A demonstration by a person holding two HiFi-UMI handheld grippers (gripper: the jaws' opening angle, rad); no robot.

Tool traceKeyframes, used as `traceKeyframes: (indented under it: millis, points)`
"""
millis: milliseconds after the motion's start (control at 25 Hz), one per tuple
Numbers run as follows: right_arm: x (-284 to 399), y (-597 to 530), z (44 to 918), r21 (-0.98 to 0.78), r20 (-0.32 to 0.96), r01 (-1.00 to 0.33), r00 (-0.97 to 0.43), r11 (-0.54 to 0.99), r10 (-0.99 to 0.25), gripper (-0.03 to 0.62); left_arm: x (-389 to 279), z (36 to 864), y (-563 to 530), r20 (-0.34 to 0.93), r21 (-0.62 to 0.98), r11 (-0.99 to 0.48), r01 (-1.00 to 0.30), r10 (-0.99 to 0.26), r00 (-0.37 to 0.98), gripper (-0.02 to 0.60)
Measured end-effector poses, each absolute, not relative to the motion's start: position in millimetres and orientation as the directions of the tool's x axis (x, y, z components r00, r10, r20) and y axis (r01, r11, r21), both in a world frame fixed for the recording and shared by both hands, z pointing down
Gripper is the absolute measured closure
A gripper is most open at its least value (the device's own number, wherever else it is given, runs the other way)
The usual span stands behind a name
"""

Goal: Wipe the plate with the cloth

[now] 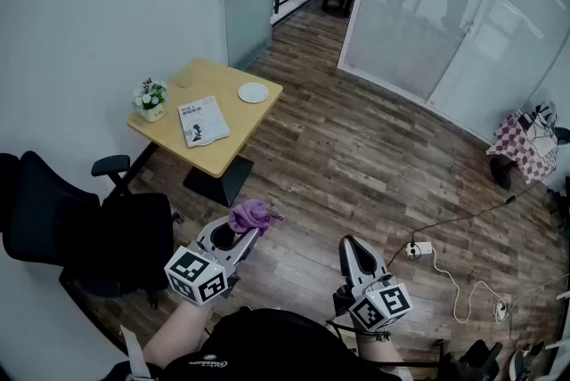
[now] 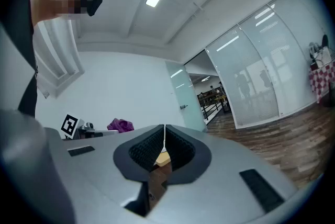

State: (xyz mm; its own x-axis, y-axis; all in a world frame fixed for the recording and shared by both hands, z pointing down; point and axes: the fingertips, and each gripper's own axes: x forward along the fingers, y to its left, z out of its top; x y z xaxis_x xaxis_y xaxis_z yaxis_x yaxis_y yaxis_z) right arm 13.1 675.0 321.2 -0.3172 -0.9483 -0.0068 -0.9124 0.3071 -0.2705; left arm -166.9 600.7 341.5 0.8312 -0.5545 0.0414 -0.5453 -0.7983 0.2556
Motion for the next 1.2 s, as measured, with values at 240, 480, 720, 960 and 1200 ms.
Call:
traceKeyframes:
  millis: [240, 480, 720, 960, 1200]
  points:
    - [12.1, 675.8, 322.2, -0.262, 0.006, -0.913, -0.327, 0.314, -0.945, 0.58, -164.2, 341.8, 603.4, 0.045, 0.253, -0.801, -0.543, -0.551, 0.833, 0.456]
    - [20.8, 678.4, 322.0, -0.311, -0.032, -0.901, -0.31, 0.304, -0.95, 0.58, -161.0, 344.4, 604.1, 0.046, 0.256, -0.801, -0.542, -0.549, 0.834, 0.456]
    - [40.0, 684.1, 328.5, -0.326, -0.028, -0.9, -0.296, 0.289, -0.955, 0.58, -147.5, 346.2, 606.7, 0.054, 0.259, -0.793, -0.551, -0.558, 0.828, 0.456]
    - [68.6, 691.8, 336.1, -0.336, -0.018, -0.898, -0.297, 0.286, -0.955, 0.58, -117.4, 346.4, 615.9, 0.057, 0.245, -0.797, -0.552, -0.557, 0.829, 0.455]
    - [112.9, 711.2, 349.6, -0.354, 0.004, -0.896, -0.29, 0.27, -0.957, 0.58, -76.2, 345.3, 636.6, 0.065, 0.229, -0.798, -0.557, -0.558, 0.827, 0.456]
